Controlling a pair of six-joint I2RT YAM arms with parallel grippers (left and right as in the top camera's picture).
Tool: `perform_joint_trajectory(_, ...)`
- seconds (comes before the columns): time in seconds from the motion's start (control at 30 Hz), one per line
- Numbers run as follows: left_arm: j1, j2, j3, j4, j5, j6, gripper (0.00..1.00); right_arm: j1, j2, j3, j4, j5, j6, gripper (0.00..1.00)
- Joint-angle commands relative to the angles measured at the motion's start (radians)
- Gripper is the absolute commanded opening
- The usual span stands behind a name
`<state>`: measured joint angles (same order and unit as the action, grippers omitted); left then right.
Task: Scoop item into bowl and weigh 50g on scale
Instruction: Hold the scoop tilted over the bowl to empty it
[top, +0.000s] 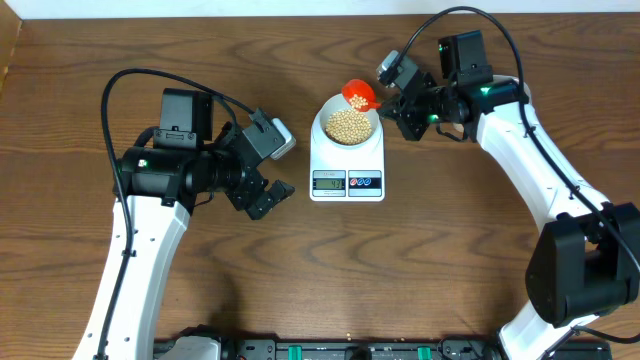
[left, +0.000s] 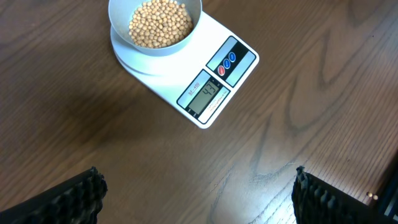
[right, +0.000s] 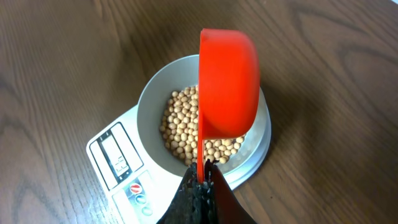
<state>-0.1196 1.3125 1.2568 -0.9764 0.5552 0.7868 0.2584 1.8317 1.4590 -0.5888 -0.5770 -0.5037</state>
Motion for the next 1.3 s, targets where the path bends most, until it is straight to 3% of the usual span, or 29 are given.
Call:
perform_joint_trajectory(0.0,0.003,-0.013,0.011,-0.003,0.009,0.013,0.98,0.014,-0.032,-0.006,0.000,0.002,0.000,0.01)
perform_joint_trajectory(0.6,0.003,-0.013,0.011,-0.003,0.009,0.013,0.98,0.026,-0.048,-0.008,0.002,0.108,-0.037,0.01)
perform_joint_trajectory(1.27,0.003,-0.013,0.011,-0.003,0.009,0.013,0.98,0.031,-0.047,-0.008,0.003,0.096,-0.037,0.01)
